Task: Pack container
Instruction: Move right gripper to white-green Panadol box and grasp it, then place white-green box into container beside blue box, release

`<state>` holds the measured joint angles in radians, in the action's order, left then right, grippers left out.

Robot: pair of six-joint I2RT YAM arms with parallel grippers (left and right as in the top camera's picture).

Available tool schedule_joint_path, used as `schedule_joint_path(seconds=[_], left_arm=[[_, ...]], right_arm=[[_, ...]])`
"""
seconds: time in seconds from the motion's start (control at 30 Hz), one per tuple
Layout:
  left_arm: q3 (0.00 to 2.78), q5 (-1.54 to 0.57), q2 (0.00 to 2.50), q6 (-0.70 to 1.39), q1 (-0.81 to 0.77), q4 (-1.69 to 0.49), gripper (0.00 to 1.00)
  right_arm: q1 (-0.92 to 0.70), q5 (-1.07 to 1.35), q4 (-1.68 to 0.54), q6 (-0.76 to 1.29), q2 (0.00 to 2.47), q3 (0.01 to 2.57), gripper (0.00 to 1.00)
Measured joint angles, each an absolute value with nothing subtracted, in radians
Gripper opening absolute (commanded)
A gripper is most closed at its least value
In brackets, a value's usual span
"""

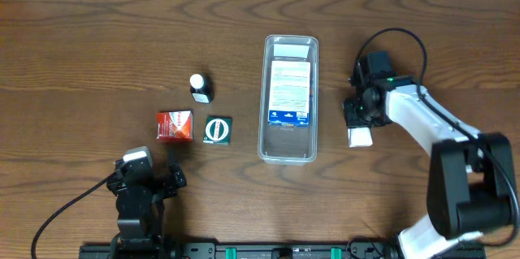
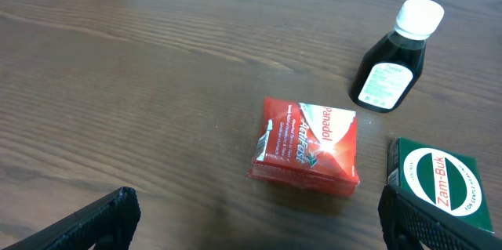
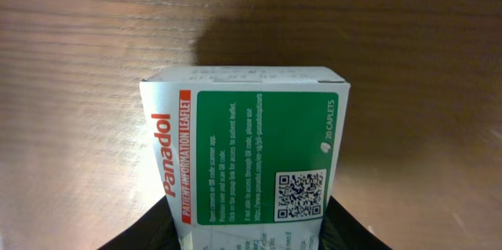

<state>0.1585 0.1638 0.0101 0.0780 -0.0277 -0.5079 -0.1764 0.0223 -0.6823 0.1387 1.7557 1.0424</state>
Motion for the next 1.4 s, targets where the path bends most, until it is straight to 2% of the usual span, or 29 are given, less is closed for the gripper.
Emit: schedule_joint_path(seconds=[0.17,0.4,0.6,0.83,0.87,0.97,1.13,1.23,1.37,1.4], left_arm=[[0.159,0.164,0.01,0.078,-0.028,-0.508,0.98],[0.159,0.164,0.01,0.078,-0.028,-0.508,0.98],[0.159,0.164,0.01,0.078,-0.028,-0.508,0.98],[0.159,0.164,0.01,0.078,-0.028,-0.508,0.98],[0.159,0.164,0.01,0.078,-0.028,-0.508,0.98],[0.159,0.164,0.01,0.078,-0.028,-0.508,0.98],[0.159,0.164,0.01,0.078,-0.028,-0.508,0.98],[0.159,0.164,0.01,0.078,-0.028,-0.508,0.98],[0.159,0.164,0.01,0.078,-0.028,-0.508,0.98],[0.159,0.164,0.01,0.078,-0.028,-0.508,0.98]], right_arm=[[-0.206,0.022,-0.716,0.218,1.529,1.059,0.36],[-0.348,0.029,-0.62,0.387,1.291,1.097,0.39],[-0.465,0.031,-0.45,0.491,1.391,1.097,0.41],[-0.496,0.033,-0.217,0.554,1.637,1.097,0.42],[-0.496,0.034,-0.208,0.561,1.659,1.097,0.43],[-0.494,0.032,-0.205,0.579,1.716,1.097,0.59],[-0.492,0.001,-0.173,0.537,1.74,1.097,0.62],[-0.492,-0.007,-0.163,0.503,1.74,1.101,0.58],[-0.492,0.035,-0.168,0.482,1.737,1.11,0.35],[-0.494,0.049,-0.169,0.472,1.736,1.112,0.33]])
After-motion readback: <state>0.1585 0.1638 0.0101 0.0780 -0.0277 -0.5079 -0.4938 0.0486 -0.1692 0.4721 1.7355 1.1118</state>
